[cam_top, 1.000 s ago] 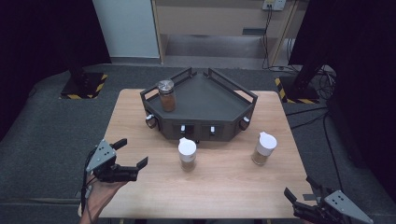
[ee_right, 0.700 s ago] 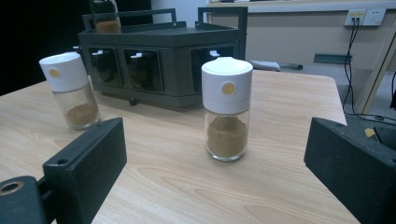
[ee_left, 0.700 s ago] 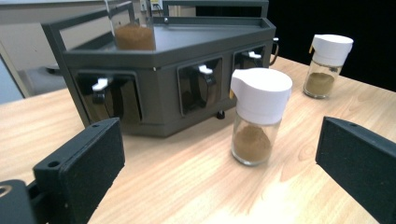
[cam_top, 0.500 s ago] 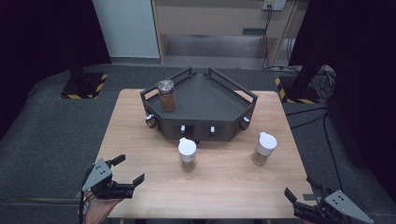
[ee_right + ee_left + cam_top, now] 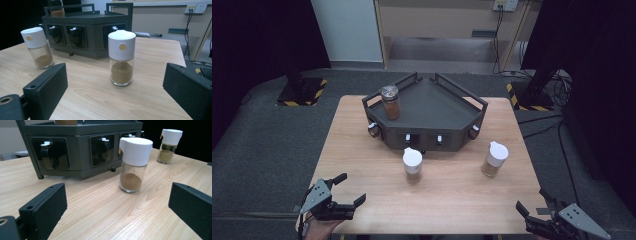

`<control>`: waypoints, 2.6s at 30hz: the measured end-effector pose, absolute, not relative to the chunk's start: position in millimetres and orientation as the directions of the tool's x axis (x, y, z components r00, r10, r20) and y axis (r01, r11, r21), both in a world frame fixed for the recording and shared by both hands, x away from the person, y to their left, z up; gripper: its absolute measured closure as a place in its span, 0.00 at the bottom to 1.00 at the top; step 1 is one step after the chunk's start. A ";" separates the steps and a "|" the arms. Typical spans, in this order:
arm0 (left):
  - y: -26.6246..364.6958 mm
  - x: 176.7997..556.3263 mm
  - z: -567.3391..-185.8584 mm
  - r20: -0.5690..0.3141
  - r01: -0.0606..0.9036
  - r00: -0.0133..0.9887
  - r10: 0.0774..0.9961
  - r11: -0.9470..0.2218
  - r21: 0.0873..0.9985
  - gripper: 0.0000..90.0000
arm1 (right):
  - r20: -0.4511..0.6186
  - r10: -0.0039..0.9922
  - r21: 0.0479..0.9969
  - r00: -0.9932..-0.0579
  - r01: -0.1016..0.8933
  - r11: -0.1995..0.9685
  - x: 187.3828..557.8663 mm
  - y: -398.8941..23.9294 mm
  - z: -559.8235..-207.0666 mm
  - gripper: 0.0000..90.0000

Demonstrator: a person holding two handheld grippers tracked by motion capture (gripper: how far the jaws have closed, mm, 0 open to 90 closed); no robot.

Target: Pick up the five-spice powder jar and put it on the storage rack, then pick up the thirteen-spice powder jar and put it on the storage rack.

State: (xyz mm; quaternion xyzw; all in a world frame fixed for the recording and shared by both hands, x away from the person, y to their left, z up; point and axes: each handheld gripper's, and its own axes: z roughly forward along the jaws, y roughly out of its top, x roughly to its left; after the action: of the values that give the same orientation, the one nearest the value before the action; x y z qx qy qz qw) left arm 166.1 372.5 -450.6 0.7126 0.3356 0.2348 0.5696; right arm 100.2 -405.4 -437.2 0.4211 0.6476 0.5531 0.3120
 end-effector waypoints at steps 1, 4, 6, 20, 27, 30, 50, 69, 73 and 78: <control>373.6 165.9 -451.3 -0.049 0.211 0.664 0.746 -0.124 0.970 0.01 | 0.062 0.890 0.979 -0.451 0.200 0.033 100.2 -405.5 -437.2 0.06; 376.7 164.8 -453.6 -0.049 0.204 0.667 0.743 -0.120 0.972 0.01 | 0.063 0.890 0.979 -0.452 0.201 0.032 100.4 -405.7 -437.3 0.06; 377.5 164.7 -454.5 -0.049 0.205 0.667 0.743 -0.120 0.971 0.01 | 0.063 0.890 0.979 -0.451 0.201 0.032 100.3 -405.8 -437.3 0.06; 375.1 166.0 -453.5 -0.041 0.221 0.676 0.736 -0.150 0.964 0.00 | 0.064 0.890 0.979 -0.451 0.200 0.031 100.0 -405.9 -437.4 0.06; 375.8 164.2 -454.0 -0.033 0.213 0.678 0.734 -0.153 0.965 0.00 | 0.064 0.890 0.979 -0.451 0.201 0.032 100.0 -405.7 -437.2 0.06; 376.0 164.0 -454.2 -0.031 0.211 0.678 0.734 -0.154 0.965 0.00 | 0.063 0.887 0.979 -0.457 0.199 0.033 100.3 -405.9 -437.4 0.06; 377.2 166.1 -454.5 -0.047 0.230 0.677 0.735 -0.150 0.962 0.00 | 0.032 0.856 0.978 -0.516 0.194 0.080 112.6 -393.0 -425.4 0.06; 376.4 165.9 -454.1 -0.049 0.239 0.671 0.740 -0.152 0.959 0.00 | 0.031 0.767 0.973 -0.640 0.194 0.122 165.8 -349.2 -394.1 0.06; 376.6 166.2 -454.1 -0.052 0.241 0.672 0.739 -0.152 0.959 0.00 | 0.045 0.743 0.971 -0.668 0.204 0.125 180.4 -337.6 -388.6 0.06; 376.7 166.3 -454.2 -0.054 0.242 0.673 0.738 -0.151 0.958 0.00 | 0.039 0.716 0.969 -0.697 0.200 0.143 195.8 -320.6 -384.2 0.06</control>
State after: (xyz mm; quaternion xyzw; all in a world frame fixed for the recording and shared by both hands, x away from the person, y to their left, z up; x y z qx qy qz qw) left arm 166.3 376.7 -454.2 0.7254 0.3376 0.2223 0.5571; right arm 195.8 -320.6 -384.2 0.3174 0.7216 0.5727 0.2250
